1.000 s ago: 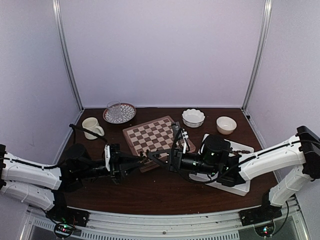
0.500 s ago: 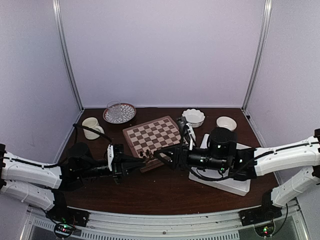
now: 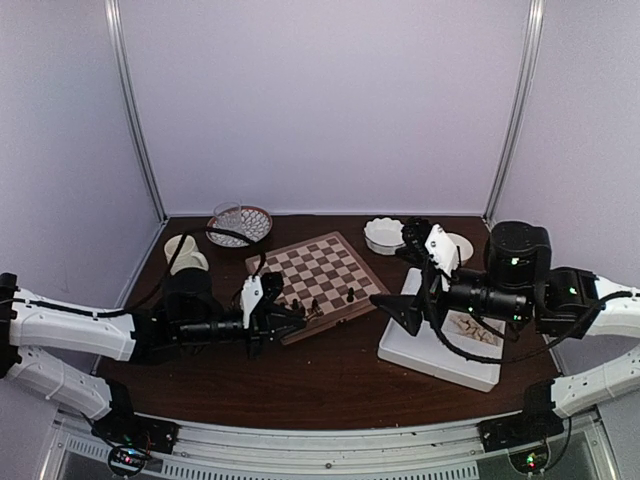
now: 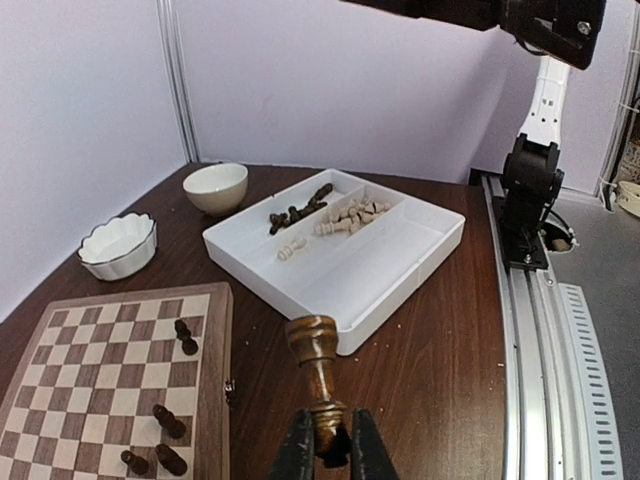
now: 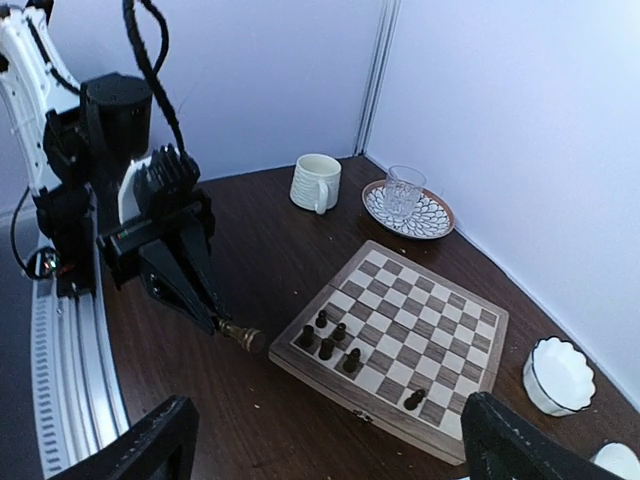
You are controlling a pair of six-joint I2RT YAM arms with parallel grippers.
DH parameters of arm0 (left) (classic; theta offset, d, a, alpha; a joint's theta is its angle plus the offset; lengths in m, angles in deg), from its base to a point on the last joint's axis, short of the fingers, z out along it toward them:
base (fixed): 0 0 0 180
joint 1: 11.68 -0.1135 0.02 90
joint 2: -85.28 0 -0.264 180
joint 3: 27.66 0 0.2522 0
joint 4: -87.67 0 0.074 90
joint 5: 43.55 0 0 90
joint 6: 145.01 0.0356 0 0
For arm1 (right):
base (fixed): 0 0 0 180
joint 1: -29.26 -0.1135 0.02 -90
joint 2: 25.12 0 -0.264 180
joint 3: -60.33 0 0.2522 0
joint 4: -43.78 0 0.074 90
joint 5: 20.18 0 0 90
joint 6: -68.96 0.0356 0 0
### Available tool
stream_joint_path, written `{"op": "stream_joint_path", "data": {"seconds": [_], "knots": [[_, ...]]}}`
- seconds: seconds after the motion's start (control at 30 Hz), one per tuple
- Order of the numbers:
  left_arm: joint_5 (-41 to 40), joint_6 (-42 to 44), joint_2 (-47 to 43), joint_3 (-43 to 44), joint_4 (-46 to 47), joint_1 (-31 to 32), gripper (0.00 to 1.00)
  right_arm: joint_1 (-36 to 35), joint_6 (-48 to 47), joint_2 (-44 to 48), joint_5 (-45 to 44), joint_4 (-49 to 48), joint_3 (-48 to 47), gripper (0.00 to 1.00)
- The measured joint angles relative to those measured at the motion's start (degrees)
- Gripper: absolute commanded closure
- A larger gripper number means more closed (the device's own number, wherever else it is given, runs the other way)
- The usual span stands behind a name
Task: Set up the chess pieces on the board
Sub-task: Pass from the left arm to the right
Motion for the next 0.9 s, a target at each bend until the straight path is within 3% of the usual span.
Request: {"op": "stream_joint_path", "data": {"seconds": [0.17,0.4,0.63,0.9], "knots": [[-0.09,-1.79,3.08,2.8,-4.44,0.0,1.0,-0.22,-13.33,-3.23,-0.76,2.84,0.15,0.22],[1.09,-3.85,9.29,8.13,-9.84,0.0,1.0,-2.8,-28.44,-11.76,-2.45,-1.92,4.72,0.33],[2.16,-6.01,13.94,11.87,-14.32,0.0,1.0,-6.88,-36.11,-18.93,-6.93,-10.05,6.38,0.41],[4.11,-8.37,19.04,16.15,-17.81,0.0,1.0,-8.09,-38.25,-26.51,-9.75,-12.92,6.64,0.52]]}}
